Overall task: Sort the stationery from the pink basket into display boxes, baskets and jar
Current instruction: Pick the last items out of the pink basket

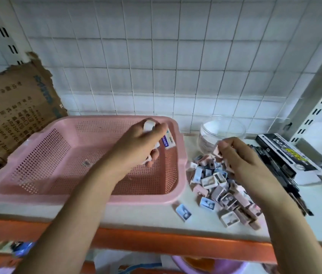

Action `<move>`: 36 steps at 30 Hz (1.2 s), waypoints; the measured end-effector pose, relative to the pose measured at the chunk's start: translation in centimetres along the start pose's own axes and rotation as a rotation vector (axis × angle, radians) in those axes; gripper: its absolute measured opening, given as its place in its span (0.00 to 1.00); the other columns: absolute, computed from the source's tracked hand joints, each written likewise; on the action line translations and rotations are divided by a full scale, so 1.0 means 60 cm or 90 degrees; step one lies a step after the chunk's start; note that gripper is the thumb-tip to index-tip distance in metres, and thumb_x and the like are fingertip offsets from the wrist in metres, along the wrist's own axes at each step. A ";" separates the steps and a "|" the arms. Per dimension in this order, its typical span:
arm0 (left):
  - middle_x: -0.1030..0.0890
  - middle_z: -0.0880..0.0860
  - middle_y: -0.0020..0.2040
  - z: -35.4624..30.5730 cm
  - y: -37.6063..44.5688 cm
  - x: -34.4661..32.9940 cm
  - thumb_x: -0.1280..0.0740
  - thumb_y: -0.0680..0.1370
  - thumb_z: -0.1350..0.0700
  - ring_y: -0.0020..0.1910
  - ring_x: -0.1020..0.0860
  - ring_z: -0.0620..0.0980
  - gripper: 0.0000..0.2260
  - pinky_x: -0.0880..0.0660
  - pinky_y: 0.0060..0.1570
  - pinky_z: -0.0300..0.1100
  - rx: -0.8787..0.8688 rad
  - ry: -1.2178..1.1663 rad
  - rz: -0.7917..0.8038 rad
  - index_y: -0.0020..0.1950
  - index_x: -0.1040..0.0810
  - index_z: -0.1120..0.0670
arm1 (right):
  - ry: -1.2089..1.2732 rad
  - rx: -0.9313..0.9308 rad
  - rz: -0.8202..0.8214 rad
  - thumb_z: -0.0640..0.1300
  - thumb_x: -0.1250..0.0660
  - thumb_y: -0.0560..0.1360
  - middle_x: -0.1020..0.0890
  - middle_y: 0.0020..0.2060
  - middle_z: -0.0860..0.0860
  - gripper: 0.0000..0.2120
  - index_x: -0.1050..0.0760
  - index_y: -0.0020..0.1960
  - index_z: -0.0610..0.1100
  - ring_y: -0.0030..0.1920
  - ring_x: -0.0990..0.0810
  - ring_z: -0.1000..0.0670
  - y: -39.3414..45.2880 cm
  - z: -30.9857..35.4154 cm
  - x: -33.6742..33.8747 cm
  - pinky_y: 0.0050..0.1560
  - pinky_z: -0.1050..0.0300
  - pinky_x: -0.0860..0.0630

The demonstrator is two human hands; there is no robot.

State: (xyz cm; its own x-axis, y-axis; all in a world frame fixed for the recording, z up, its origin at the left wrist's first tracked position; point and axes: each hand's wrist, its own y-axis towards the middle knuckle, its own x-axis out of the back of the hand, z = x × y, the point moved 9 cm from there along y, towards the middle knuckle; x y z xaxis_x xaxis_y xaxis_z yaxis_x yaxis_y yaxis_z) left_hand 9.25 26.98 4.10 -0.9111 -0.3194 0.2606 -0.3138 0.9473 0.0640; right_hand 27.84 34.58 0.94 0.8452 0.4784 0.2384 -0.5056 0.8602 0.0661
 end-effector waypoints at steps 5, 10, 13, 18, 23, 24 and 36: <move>0.28 0.54 0.31 -0.015 -0.033 -0.110 0.36 0.74 0.48 0.23 0.31 0.46 0.07 0.36 0.20 0.37 0.033 -0.261 0.048 0.41 0.24 0.50 | 0.125 -0.051 -0.063 0.47 0.41 0.79 0.28 0.27 0.53 0.11 0.31 0.45 0.40 0.26 0.30 0.54 -0.042 -0.049 0.046 0.26 0.63 0.32; 0.29 0.46 0.24 -0.016 -0.045 -0.202 0.39 0.79 0.49 0.23 0.30 0.42 0.07 0.35 0.28 0.38 -0.128 0.115 -0.024 0.42 0.32 0.48 | -0.039 -0.015 -0.118 0.45 0.35 0.77 0.28 0.22 0.56 0.07 0.24 0.43 0.43 0.24 0.30 0.56 -0.054 -0.071 0.120 0.29 0.62 0.34; 0.31 0.46 0.28 -0.015 -0.042 -0.238 0.39 0.79 0.51 0.28 0.29 0.48 0.08 0.35 0.32 0.43 -0.210 0.286 -0.088 0.43 0.32 0.53 | -0.188 0.006 -0.099 0.47 0.31 0.75 0.25 0.23 0.60 0.06 0.24 0.40 0.50 0.26 0.28 0.60 -0.044 -0.079 0.143 0.31 0.69 0.35; 0.29 0.47 0.27 0.003 -0.025 -0.209 0.38 0.79 0.51 0.26 0.28 0.43 0.09 0.34 0.29 0.36 -0.150 0.249 -0.188 0.43 0.29 0.56 | -0.283 0.023 -0.021 0.49 0.32 0.75 0.22 0.26 0.57 0.07 0.25 0.38 0.55 0.27 0.28 0.56 -0.012 -0.079 0.137 0.30 0.67 0.34; 0.30 0.49 0.22 0.031 -0.031 -0.201 0.40 0.80 0.56 0.17 0.31 0.43 0.10 0.37 0.20 0.34 -0.063 0.007 -0.190 0.38 0.32 0.52 | -0.320 0.122 0.051 0.48 0.34 0.77 0.19 0.32 0.48 0.03 0.24 0.48 0.49 0.30 0.25 0.47 0.024 -0.042 0.089 0.33 0.59 0.30; 0.30 0.51 0.23 0.036 -0.033 -0.200 0.40 0.80 0.56 0.17 0.31 0.46 0.10 0.37 0.20 0.35 -0.056 -0.015 -0.202 0.39 0.32 0.54 | -0.354 0.143 0.064 0.49 0.35 0.77 0.20 0.32 0.48 0.06 0.24 0.50 0.48 0.30 0.25 0.47 0.033 -0.039 0.078 0.34 0.58 0.29; 0.30 0.46 0.20 0.048 -0.027 -0.194 0.34 0.77 0.56 0.21 0.32 0.44 0.15 0.36 0.27 0.32 -0.055 0.151 -0.306 0.31 0.28 0.58 | -0.398 0.139 0.147 0.55 0.40 0.78 0.27 0.23 0.54 0.14 0.19 0.51 0.49 0.24 0.29 0.58 0.066 -0.059 0.082 0.30 0.64 0.34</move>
State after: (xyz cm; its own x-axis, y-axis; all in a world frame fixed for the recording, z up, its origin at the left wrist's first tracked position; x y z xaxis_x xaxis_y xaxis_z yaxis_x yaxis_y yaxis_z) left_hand 19.57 29.06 -1.80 -0.5816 -0.7130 0.3915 -0.6481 0.6971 0.3067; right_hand 30.59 40.97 -1.08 0.4861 0.3974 0.7783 -0.7393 0.6619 0.1238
